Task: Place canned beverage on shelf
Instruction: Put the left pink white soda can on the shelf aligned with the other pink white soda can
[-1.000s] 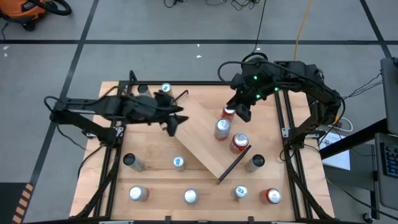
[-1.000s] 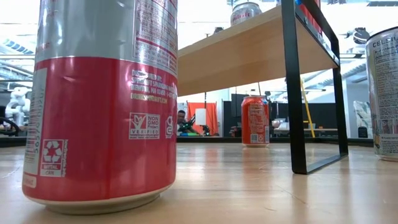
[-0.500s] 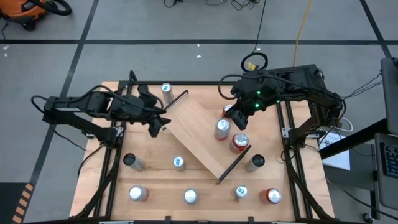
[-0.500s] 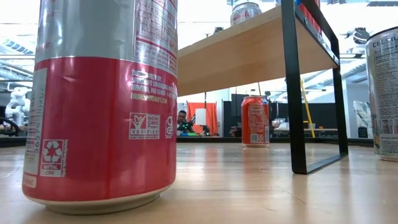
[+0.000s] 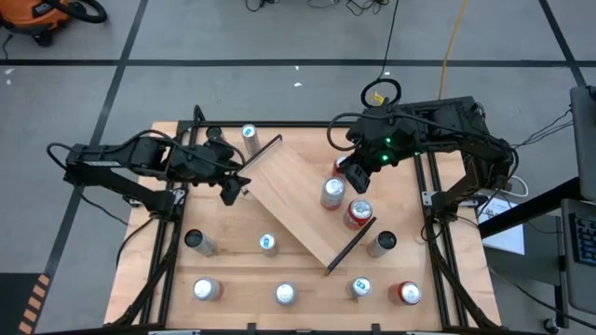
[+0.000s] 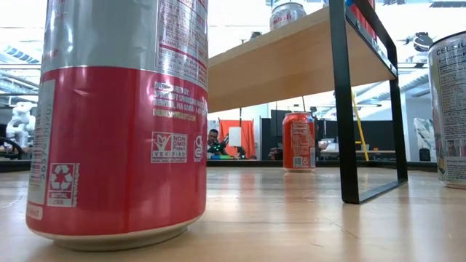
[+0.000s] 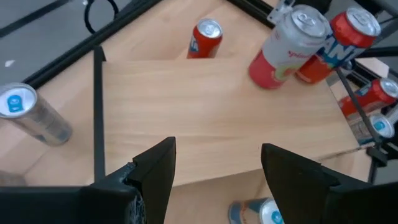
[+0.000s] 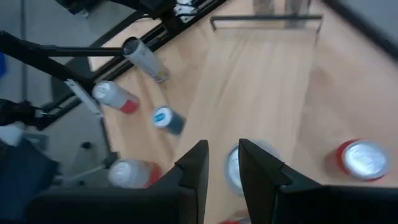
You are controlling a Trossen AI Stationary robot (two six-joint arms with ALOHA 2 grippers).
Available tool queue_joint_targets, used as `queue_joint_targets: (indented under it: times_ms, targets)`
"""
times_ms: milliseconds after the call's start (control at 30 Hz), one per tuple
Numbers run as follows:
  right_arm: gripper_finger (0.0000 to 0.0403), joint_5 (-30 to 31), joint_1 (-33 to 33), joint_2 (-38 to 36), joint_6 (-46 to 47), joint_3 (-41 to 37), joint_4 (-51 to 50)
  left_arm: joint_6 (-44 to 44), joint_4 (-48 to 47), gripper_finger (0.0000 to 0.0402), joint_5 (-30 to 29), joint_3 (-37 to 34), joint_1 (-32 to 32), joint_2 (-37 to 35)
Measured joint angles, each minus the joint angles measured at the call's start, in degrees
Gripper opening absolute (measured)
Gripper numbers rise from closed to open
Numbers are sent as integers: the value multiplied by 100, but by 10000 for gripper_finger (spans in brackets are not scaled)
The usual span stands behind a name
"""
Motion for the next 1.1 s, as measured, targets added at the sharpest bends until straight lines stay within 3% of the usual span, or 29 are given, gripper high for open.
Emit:
queue_joint_targets:
  times_ms: [333,633,800,933,1100]
  targets:
    - [67,135,-520,0,-1740,-2,-24,-452,8,241,-130,0,0,12]
    - [67,-1158,-1771,-107,-3393,-4,-58,-752,23,241,-615,0,0,40]
    - [67,-1379,-2126,-107,-4037,-4,-58,-1218,36,241,-580,0,141,38]
    - [67,-1668,-2261,-108,-3992,-4,-114,-1637,35,241,-380,0,236,38]
    - [67,-2068,-2272,-249,-3017,-5,-453,-1329,8,241,-173,-9,109,140]
